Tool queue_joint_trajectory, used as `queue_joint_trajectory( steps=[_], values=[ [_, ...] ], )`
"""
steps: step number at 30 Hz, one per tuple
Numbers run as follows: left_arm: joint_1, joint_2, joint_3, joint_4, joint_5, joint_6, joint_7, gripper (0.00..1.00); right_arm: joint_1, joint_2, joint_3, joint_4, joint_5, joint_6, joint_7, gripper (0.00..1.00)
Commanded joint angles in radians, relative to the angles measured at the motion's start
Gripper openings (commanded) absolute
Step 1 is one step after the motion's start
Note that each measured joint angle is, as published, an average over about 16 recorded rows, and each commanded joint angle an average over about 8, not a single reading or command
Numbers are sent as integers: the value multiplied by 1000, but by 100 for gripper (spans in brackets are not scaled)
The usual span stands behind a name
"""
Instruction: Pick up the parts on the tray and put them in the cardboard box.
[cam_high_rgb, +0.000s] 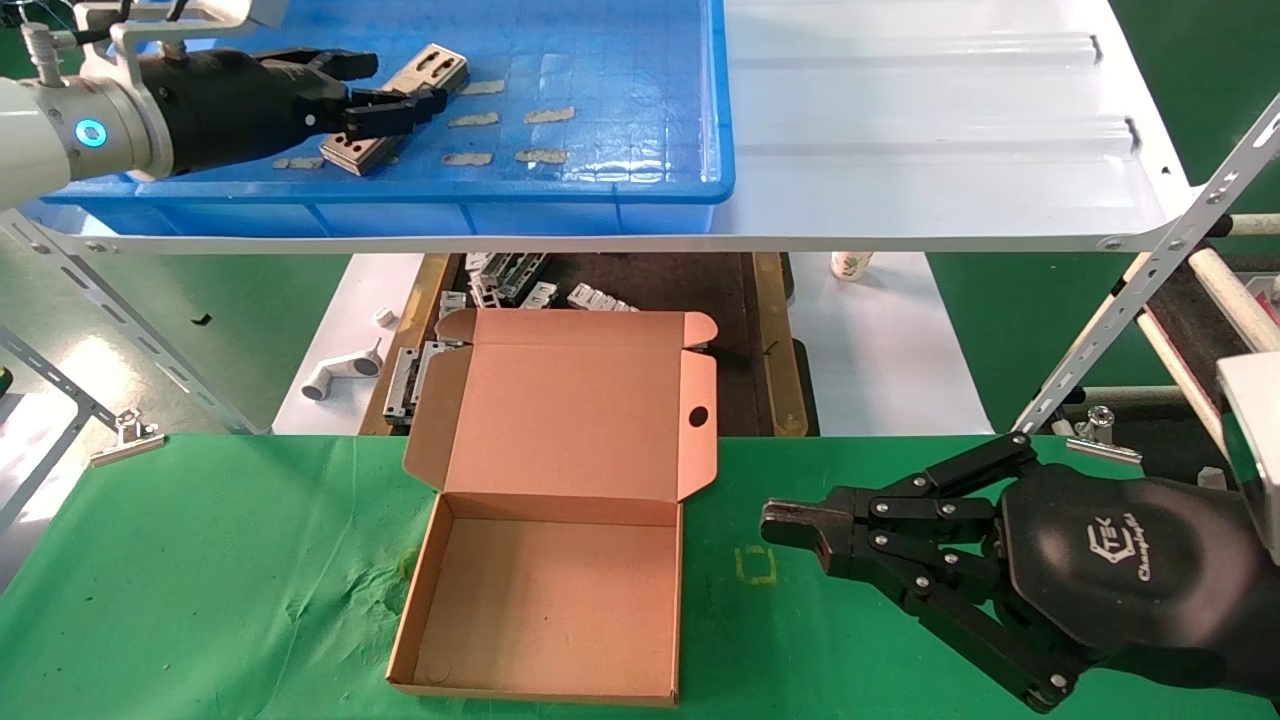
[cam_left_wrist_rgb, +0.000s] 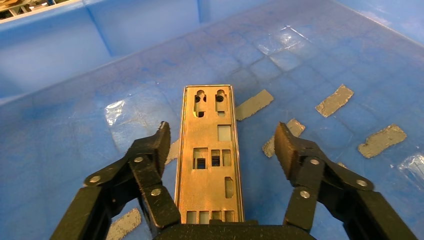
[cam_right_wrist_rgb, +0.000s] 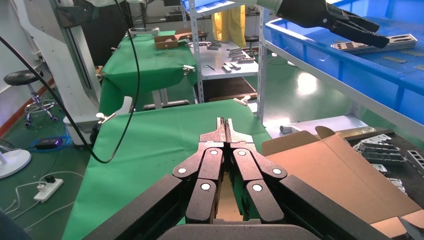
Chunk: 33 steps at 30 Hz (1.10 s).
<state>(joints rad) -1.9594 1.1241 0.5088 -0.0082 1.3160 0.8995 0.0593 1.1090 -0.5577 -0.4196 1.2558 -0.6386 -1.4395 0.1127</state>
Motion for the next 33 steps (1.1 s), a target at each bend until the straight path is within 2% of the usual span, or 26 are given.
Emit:
queue_joint_trajectory(
  steps=[1,3,5,33],
  values=[
    [1,2,0,3,0,-4,2,28,0,0,0,0,0,0,0,0],
    [3,4,-2,5,-2,-8,1,6,0,0,0,0,0,0,0,0],
    [4,5,-3,7,-4,-12,0,0,0,0,0,0,0,0,0,0],
    [7,8,0,5,-1,-22,17,0,0,0,0,0,0,0,0,0]
  ],
)
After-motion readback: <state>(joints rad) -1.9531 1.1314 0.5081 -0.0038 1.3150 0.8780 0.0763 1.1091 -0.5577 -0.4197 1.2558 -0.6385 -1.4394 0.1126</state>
